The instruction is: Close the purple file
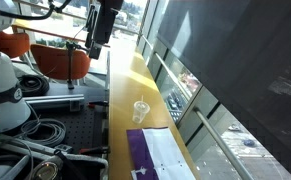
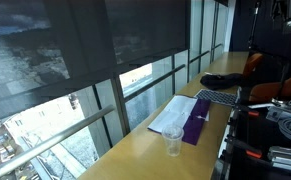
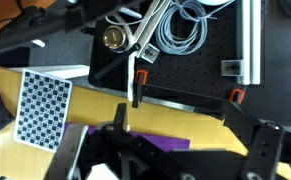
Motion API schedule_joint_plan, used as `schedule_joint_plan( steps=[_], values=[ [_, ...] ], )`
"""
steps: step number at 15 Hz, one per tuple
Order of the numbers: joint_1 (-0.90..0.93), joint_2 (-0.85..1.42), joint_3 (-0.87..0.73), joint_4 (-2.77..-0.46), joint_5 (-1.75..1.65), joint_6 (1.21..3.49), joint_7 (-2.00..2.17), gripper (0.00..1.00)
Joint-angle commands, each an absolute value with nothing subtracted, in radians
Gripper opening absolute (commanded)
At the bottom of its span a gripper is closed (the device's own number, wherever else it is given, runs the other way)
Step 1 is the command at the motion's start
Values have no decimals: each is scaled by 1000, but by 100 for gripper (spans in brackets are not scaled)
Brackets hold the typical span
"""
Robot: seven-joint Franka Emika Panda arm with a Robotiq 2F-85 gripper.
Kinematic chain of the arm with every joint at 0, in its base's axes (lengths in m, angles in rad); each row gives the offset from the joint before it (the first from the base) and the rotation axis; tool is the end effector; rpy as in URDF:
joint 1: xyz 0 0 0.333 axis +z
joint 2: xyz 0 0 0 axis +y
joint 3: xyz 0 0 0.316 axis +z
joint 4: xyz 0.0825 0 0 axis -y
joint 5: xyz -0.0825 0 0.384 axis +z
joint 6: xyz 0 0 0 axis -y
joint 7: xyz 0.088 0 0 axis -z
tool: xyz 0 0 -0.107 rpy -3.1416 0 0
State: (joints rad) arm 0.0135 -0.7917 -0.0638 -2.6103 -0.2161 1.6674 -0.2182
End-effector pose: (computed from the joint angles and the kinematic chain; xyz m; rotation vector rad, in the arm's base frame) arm 0.2962 -0.0371 0.4813 2.9638 0.3387 -0.2551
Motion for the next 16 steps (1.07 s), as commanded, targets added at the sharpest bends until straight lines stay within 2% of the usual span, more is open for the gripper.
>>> schedule_joint_plan(
  steps=[1, 9, 16],
  values=[
    [-32, -730, -158, -2627, -333, 1883, -289, 100],
    [-110, -369, -344, -2484, -315, 2303, -427, 100],
    [-125, -13, -262, -2334, -282, 2449, -328, 100]
  ],
)
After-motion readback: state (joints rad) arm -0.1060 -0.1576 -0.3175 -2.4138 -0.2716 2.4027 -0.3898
